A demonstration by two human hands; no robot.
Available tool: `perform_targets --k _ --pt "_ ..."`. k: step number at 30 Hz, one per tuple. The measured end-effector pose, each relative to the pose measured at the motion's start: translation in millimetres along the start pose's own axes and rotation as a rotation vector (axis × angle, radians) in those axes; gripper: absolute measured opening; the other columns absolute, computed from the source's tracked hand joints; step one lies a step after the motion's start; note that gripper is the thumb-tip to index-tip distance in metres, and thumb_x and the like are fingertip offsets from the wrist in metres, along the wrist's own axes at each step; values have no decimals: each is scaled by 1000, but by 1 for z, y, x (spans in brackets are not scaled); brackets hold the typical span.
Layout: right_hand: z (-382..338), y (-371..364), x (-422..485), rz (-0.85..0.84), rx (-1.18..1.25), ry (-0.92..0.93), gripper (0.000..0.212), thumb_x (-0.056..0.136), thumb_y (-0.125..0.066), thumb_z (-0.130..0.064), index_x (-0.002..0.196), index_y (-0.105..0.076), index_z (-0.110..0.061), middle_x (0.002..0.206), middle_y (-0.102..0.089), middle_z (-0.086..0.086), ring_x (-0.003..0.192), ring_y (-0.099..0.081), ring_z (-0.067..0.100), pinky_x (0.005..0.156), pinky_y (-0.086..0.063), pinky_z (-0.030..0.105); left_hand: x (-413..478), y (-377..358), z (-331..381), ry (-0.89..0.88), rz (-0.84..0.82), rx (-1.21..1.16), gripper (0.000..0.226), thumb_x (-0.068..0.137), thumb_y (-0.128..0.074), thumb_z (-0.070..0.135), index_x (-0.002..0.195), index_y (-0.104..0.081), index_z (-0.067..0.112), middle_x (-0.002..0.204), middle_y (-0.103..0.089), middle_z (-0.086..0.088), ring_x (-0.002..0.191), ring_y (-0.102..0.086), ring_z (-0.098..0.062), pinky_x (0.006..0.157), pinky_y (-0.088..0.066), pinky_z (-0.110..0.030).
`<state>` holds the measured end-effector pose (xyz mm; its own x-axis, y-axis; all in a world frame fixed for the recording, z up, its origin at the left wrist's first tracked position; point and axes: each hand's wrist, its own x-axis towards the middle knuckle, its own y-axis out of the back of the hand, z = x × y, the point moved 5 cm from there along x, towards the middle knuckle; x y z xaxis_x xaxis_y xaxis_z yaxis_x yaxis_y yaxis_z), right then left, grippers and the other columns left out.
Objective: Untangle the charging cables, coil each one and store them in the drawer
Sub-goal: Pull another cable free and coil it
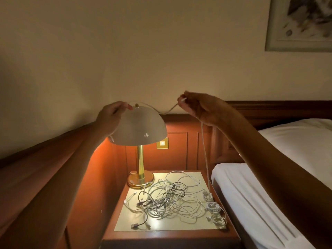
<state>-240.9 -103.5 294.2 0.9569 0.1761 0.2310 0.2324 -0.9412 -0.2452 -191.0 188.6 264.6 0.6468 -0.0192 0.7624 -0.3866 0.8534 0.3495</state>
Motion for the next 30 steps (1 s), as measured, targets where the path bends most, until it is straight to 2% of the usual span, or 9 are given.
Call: perform_targets --k 5,7,10,12,14,18,21,26,30 --pt "28 33 -47 54 -1329 -189 64 96 -38 -66 73 -68 -15 72 -74 7 48 -63 17 57 -51 28 -12 -18 20 -4 -106 -6 30 102 -48 33 77 -67 32 61 -54 19 56 -41 -1 61 -32 -25" --pt "24 45 -48 209 -1580 27 73 95 -34 -68 67 -66 -9 61 -68 6 46 -61 17 63 -53 30 -23 -34 36 3 -227 -34 30 104 -46 23 81 -64 22 52 -49 21 51 -42 2 56 -30 -18" --pt "37 35 -47 134 -1315 263 65 93 -41 -65 93 -67 -5 85 -71 8 66 -69 19 69 -56 35 -40 -65 59 -33 -390 -54 29 105 -43 17 82 -62 15 57 -55 27 57 -48 9 58 -33 -8" --pt "58 22 -45 -19 -1189 189 54 91 -48 -62 116 -65 -17 112 -69 -2 89 -68 13 77 -55 33 -50 -82 67 -54 -480 -121 31 105 -44 24 79 -61 21 55 -49 15 51 -41 0 53 -32 -17" --pt "80 14 -41 -155 -1093 85 42 94 -55 -50 122 -66 -20 119 -70 -1 98 -68 13 85 -55 33 -54 -93 70 -5 -531 -258 32 104 -43 31 79 -61 23 53 -30 3 45 -24 -12 46 -20 -26" --pt "91 10 -39 -199 -730 22 30 102 -51 -27 96 -73 -9 85 -76 7 79 -73 23 84 -59 41 -55 -99 63 58 -497 -349 30 104 -43 29 85 -64 18 56 -20 -3 45 -17 -12 43 -17 -24" --pt "75 20 -33 -90 -655 111 32 104 -47 -28 95 -72 -9 53 -52 -5 50 -54 11 62 -57 35 -62 -98 40 103 -511 -359 28 102 -46 30 97 -67 13 56 -32 7 51 -32 -12 50 -31 -22" --pt "58 29 -19 -77 -604 149 31 104 -47 -27 101 -71 -7 54 -30 -5 45 -30 11 46 -41 26 -105 -119 -4 147 -611 -269 27 106 -39 16 94 -61 6 72 -57 3 73 -56 -8 72 -42 -16" --pt "68 42 -11 -12 -922 184 22 101 -56 -29 111 -68 -13 62 -52 -8 48 -45 11 48 -46 28 -123 -127 -14 316 -609 -379 33 107 -34 19 87 -57 6 58 -43 3 60 -56 -18 65 -49 -23"
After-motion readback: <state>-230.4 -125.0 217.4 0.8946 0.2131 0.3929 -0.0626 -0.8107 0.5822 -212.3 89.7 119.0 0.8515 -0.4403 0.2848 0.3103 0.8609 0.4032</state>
